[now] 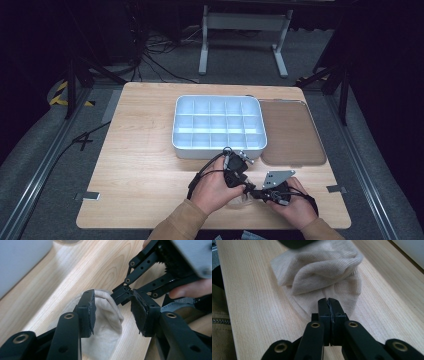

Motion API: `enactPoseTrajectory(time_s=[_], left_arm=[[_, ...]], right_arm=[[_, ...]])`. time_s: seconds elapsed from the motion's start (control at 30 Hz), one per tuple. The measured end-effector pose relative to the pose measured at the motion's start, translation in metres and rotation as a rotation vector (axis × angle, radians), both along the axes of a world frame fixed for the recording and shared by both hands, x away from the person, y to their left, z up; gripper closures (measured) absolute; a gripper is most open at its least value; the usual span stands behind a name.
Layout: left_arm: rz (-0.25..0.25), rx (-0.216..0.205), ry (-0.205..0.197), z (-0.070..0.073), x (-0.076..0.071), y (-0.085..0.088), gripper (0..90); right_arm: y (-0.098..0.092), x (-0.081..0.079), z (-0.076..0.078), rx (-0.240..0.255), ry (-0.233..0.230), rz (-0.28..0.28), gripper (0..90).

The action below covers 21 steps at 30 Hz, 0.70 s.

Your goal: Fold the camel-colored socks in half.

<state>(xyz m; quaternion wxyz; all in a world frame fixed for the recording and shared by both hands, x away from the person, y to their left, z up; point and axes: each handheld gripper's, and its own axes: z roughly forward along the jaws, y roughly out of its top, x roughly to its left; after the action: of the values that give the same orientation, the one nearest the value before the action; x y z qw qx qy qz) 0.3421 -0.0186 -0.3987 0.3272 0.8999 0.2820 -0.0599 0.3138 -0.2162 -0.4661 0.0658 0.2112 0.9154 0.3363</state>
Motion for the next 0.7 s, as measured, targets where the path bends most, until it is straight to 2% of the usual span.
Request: enactPoseTrajectory(time_s=[0.17,0.3,0.5,0.63,0.7], left_arm=[[0.001,-0.020,-0.025,0.008,-0.003,0.008,54.5],[-0.001,-0.027,-0.045,0.014,-0.003,0.020,54.2],[0.051,-0.020,-0.045,0.021,-0.001,0.043,57.4],[0.076,0.005,-0.042,0.021,-0.001,0.054,58.6],[0.081,0.008,-0.038,0.019,-0.002,0.056,58.9]], right_arm=[[0.000,-0.001,0.000,0.002,-0.006,-0.008,89.5],[-0.002,-0.003,0.008,0.012,-0.012,-0.010,86.9],[-0.008,-0.004,0.037,0.067,-0.072,-0.037,88.7],[0.003,-0.006,0.053,0.115,-0.093,-0.017,88.8],[0.008,-0.006,0.056,0.126,-0.093,-0.005,88.7]])
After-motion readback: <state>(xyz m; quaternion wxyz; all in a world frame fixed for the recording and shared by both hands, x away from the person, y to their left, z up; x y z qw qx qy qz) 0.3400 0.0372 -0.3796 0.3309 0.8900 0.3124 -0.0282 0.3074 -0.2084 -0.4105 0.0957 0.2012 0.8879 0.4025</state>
